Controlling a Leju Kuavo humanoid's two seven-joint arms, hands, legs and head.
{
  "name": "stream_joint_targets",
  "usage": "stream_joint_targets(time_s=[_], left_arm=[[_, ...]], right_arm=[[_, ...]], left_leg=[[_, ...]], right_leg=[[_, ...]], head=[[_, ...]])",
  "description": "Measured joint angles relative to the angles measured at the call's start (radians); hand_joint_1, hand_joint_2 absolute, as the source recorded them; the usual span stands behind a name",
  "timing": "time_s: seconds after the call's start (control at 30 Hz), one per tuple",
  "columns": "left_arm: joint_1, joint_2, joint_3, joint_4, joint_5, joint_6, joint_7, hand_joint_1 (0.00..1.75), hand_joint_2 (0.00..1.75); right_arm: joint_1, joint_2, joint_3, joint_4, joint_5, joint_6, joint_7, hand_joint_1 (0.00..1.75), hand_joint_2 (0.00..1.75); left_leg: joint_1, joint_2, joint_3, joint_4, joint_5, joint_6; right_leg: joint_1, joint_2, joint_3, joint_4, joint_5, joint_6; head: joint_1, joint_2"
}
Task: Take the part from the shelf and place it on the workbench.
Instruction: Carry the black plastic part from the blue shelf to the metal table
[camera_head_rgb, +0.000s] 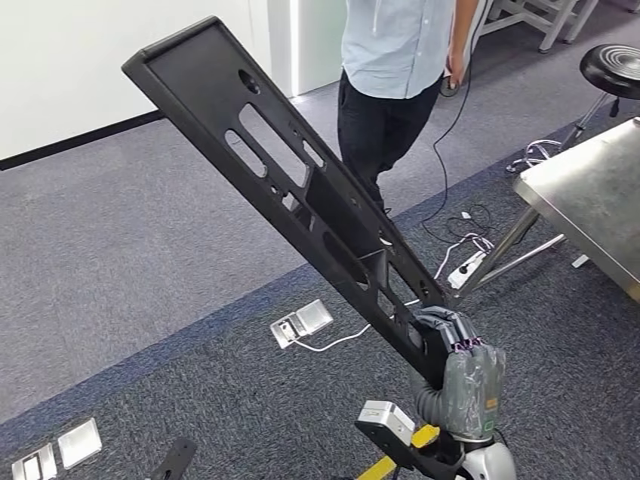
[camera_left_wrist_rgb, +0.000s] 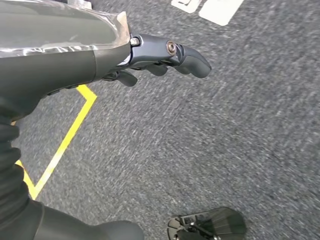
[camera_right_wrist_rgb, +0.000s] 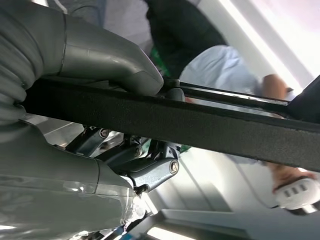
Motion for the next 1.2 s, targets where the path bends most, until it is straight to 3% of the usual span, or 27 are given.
stream_joint_targets(time_s=[0.1, 0.17, 0.27, 0.33, 0.4, 0.47, 0.5, 0.53, 0.6, 0.63, 0.7, 0.77, 0.83, 0.9, 0.97, 1.0, 1.03, 1.13, 1.2], left_arm=[[-0.001, 0.0, 0.0, 0.0, -0.003, 0.0, 0.0, 0.0, 1.75], [-0.002, 0.0, 0.0, 0.0, -0.006, 0.0, 0.001, 0.0, 1.75], [-0.006, -0.001, 0.0, 0.0, -0.008, 0.0, 0.003, 0.0, 1.75], [-0.009, -0.001, 0.0, 0.0, -0.009, 0.0, 0.002, 0.0, 1.75], [-0.008, -0.001, 0.0, 0.0, -0.009, 0.0, 0.0, 0.0, 1.75], [-0.004, -0.001, 0.001, 0.0, -0.009, 0.0, 0.0, 0.0, 1.75], [-0.002, -0.001, 0.001, 0.0, -0.009, -0.001, 0.001, 0.0, 1.75], [-0.001, -0.001, 0.001, 0.0, -0.01, -0.001, 0.001, 0.0, 1.75], [-0.002, -0.001, 0.001, 0.0, -0.01, -0.001, 0.002, 0.0, 1.75], [-0.002, -0.001, 0.001, 0.0, -0.01, -0.001, 0.003, 0.0, 1.75], [-0.001, -0.001, 0.001, 0.0, -0.01, -0.002, 0.005, 0.0, 1.75], [-0.002, -0.001, 0.001, 0.0, -0.01, -0.002, 0.005, 0.0, 1.75], [-0.004, -0.001, 0.001, 0.0, -0.011, -0.002, 0.005, 0.0, 1.75], [-0.005, -0.001, 0.002, 0.0, -0.011, -0.003, 0.005, 0.0, 1.75], [-0.002, -0.001, 0.002, 0.0, -0.011, -0.003, 0.005, 0.0, 1.75], [-0.001, -0.001, 0.002, 0.0, -0.011, -0.003, 0.005, 0.0, 1.75], [-0.001, -0.001, 0.002, 0.0, -0.011, -0.003, 0.005, 0.0, 1.75], [-0.003, -0.002, 0.002, 0.0, -0.011, -0.003, 0.004, 0.0, 1.75], [-0.003, -0.002, 0.002, 0.0, -0.01, -0.003, 0.003, 0.0, 1.75]], right_arm=[[0.001, 0.0, -0.007, 0.0, -0.003, 0.0, -0.004, 1.75, 1.75], [0.001, 0.002, -0.012, -0.001, -0.006, 0.0, -0.006, 1.75, 1.75], [0.004, 0.004, -0.02, -0.002, -0.01, 0.0, -0.006, 1.75, 1.75], [0.004, 0.006, -0.026, -0.001, -0.009, 0.0, -0.004, 1.75, 1.75], [0.003, 0.008, -0.029, 0.003, -0.009, 0.0, 0.0, 1.75, 1.75], [0.004, 0.008, -0.033, 0.008, -0.01, 0.0, 0.002, 1.75, 1.75], [0.005, 0.008, -0.036, 0.011, -0.01, 0.0, 0.002, 1.75, 1.75], [0.005, 0.008, -0.038, 0.013, -0.01, 0.0, 0.003, 1.75, 1.75], [0.005, 0.008, -0.04, 0.015, -0.009, 0.0, 0.003, 1.75, 1.75], [0.005, 0.008, -0.041, 0.015, -0.009, 0.0, 0.003, 1.75, 1.75], [0.006, 0.009, -0.042, 0.016, -0.01, 0.0, 0.003, 1.75, 1.75], [0.009, 0.009, -0.045, 0.016, -0.01, 0.0, 0.003, 1.75, 1.75], [0.011, 0.009, -0.046, 0.016, -0.01, 0.0, 0.003, 1.75, 1.75], [0.01, 0.009, -0.047, 0.016, -0.009, 0.0, 0.003, 1.75, 1.75], [0.01, 0.009, -0.048, 0.016, -0.01, 0.0, 0.003, 1.75, 1.75], [0.012, 0.008, -0.049, 0.017, -0.01, 0.0, 0.003, 1.75, 1.75], [0.013, 0.008, -0.05, 0.017, -0.01, 0.0, 0.004, 1.75, 1.75], [0.014, 0.009, -0.052, 0.017, -0.009, 0.0, 0.004, 1.75, 1.75], [0.014, 0.009, -0.053, 0.017, -0.009, 0.0, 0.004, 1.75, 1.75]], left_leg=[[-0.002, 0.023, 0.017, -0.001, -0.013, -0.01], [-0.005, 0.036, 0.025, -0.002, -0.019, -0.021], [-0.004, 0.047, 0.031, -0.003, -0.027, -0.036], [-0.002, 0.022, 0.015, 0.039, -0.059, -0.042], [-0.002, -0.008, -0.043, 0.16, -0.119, -0.043], [-0.003, -0.014, -0.105, 0.269, -0.147, -0.043], [-0.003, -0.015, -0.114, 0.274, -0.131, -0.042], [-0.003, -0.018, -0.105, 0.24, -0.098, -0.04], [0.0, -0.044, -0.055, 0.11, -0.02, -0.034], [0.001, -0.061, -0.033, 0.056, 0.001, -0.031], [0.0, -0.084, -0.016, 0.016, 0.004, -0.027], [-0.002, -0.074, -0.013, 0.01, 0.004, -0.02], [0.001, -0.058, -0.008, 0.004, 0.006, -0.008], [0.002, -0.038, -0.004, 0.001, 0.004, 0.001], [0.001, -0.015, -0.002, 0.001, 0.0, 0.003], [0.001, -0.005, 0.001, 0.002, -0.002, 0.002], [0.001, 0.005, 0.005, 0.002, -0.005, 0.001], [-0.001, 0.028, 0.023, 0.001, -0.019, -0.009], [-0.005, 0.042, 0.03, -0.001, -0.024, -0.019]], right_leg=[[0.004, -0.027, 0.094, -0.192, 0.093, -0.006], [0.012, -0.044, 0.133, -0.27, 0.111, -0.017], [0.015, -0.027, 0.133, -0.276, 0.108, -0.037], [0.01, -0.015, 0.137, -0.284, 0.111, -0.051], [0.009, -0.001, 0.14, -0.286, 0.111, -0.059], [0.011, 0.02, 0.142, -0.286, 0.11, -0.062], [0.011, 0.032, 0.144, -0.285, 0.109, -0.062], [0.011, 0.045, 0.147, -0.285, 0.107, -0.062], [0.011, 0.068, 0.153, -0.284, 0.102, -0.058], [0.012, 0.079, 0.153, -0.281, 0.1, -0.055], [0.01, 0.095, 0.148, -0.278, 0.099, -0.046], [0.006, 0.104, 0.144, -0.279, 0.098, -0.035], [0.007, 0.067, 0.134, -0.252, 0.077, -0.022], [0.007, 0.016, 0.084, -0.145, 0.019, -0.012], [0.003, 0.002, 0.019, -0.018, -0.027, -0.005], [0.002, 0.0, 0.005, 0.004, -0.023, -0.003], [0.001, -0.003, 0.013, -0.017, 0.001, -0.003], [0.007, -0.041, 0.109, -0.213, 0.098, -0.013], [0.016, -0.061, 0.136, -0.271, 0.107, -0.023]], head=[[0.0, 0.0], [-0.001, 0.0], [-0.002, 0.0], [-0.004, 0.0], [-0.006, 0.0], [-0.007, 0.0], [-0.007, 0.0], [-0.007, 0.0], [-0.007, 0.0], [-0.006, 0.0], [-0.006, 0.0], [-0.007, 0.0], [-0.004, 0.0], [-0.001, 0.0], [-0.001, 0.0], [-0.001, 0.0], [-0.001, 0.0], [-0.001, 0.0], [-0.002, 0.0]])
